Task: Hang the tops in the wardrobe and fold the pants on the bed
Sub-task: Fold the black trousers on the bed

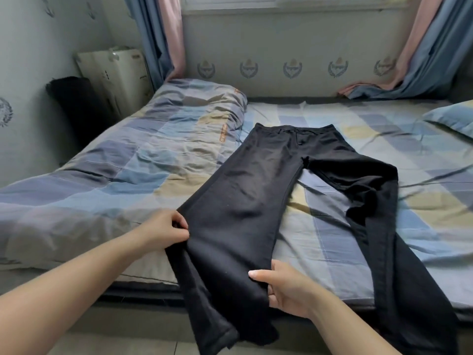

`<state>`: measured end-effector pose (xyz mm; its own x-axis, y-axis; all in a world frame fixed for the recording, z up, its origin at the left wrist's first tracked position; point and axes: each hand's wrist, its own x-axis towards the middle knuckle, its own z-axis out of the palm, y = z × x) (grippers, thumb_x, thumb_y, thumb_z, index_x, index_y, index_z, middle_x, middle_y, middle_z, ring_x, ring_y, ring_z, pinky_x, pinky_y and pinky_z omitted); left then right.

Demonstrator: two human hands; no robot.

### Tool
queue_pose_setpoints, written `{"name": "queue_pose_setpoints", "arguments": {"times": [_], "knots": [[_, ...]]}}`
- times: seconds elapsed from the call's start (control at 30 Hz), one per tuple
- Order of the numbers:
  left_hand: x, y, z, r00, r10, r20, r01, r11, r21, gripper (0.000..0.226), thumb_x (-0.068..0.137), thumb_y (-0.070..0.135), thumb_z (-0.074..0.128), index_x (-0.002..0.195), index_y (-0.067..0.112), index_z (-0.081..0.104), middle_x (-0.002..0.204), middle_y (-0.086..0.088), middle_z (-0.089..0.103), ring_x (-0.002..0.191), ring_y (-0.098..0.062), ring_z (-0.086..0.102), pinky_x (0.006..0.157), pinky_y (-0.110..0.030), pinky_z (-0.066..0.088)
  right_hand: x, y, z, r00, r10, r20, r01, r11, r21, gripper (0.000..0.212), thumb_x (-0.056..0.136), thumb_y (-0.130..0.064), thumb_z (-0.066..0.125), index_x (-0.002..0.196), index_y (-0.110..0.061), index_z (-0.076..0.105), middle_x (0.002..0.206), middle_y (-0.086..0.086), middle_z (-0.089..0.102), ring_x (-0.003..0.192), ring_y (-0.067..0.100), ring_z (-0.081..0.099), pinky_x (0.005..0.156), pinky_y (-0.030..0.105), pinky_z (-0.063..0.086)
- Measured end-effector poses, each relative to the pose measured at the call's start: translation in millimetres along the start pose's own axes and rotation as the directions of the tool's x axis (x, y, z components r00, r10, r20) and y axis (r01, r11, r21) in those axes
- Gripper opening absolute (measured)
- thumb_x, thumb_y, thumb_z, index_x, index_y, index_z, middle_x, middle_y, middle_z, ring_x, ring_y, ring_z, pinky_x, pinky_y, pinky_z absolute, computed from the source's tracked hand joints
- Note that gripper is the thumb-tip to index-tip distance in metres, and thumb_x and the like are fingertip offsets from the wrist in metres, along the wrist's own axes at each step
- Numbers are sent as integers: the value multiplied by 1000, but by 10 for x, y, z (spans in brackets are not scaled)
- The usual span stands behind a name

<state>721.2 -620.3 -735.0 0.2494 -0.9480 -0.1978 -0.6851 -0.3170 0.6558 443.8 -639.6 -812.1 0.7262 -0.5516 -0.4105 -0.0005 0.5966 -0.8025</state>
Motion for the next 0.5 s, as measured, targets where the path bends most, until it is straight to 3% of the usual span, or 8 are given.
{"name": "queue_pose_setpoints", "arguments": {"times": [0.1, 0.17, 0.27, 0.4, 0.5], "knots": [[-72, -208, -83, 985, -6, 173, -53, 940, 337, 27, 71, 7, 58, 85, 30, 51, 85, 5, 57, 66, -8, 50, 52, -16, 37, 33, 156, -3, 994, 83, -69, -93, 982, -162, 25, 89, -12, 62, 113, -15, 60, 90, -5, 72, 65, 6, 63, 58, 19, 50], [-92, -286, -162, 979, -6, 205, -68, 934, 352, 33, 70, 5, 56, 85, 34, 51, 81, 7, 55, 65, -8, 48, 56, -19, 36, 50, 194, -19, 991, 86, -102, -108, 967, -232, 25, 90, -13, 61, 114, -14, 58, 83, -8, 71, 65, 8, 66, 60, 21, 52], [-89, -287, -244, 978, -10, 211, -67, 933, 355, 32, 73, 7, 60, 86, 35, 53, 82, 9, 52, 67, -5, 49, 59, -19, 37, 54, 166, 2, 987, 65, -150, -109, 947, -302, 25, 90, -14, 62, 114, -17, 58, 90, -8, 73, 77, 15, 71, 62, 24, 54], [26, -87, -120, 977, 209, 30, -202, 889, 412, 28, 79, 19, 70, 95, 33, 51, 101, 5, 46, 90, -11, 51, 78, -22, 38, -15, 65, -45, 966, 19, -258, -134, 890, -436, 16, 92, -25, 61, 107, -21, 58, 96, 2, 69, 76, 15, 72, 55, 24, 53], [146, 332, 227, 866, 461, -194, -343, 829, 441, 30, 78, 22, 72, 105, 24, 58, 109, 0, 50, 102, -19, 50, 92, -35, 40, -305, -168, -380, 891, -120, -437, -101, 889, -448, 15, 91, -26, 61, 103, -17, 57, 83, 2, 71, 65, 10, 70, 53, 23, 53]]}}
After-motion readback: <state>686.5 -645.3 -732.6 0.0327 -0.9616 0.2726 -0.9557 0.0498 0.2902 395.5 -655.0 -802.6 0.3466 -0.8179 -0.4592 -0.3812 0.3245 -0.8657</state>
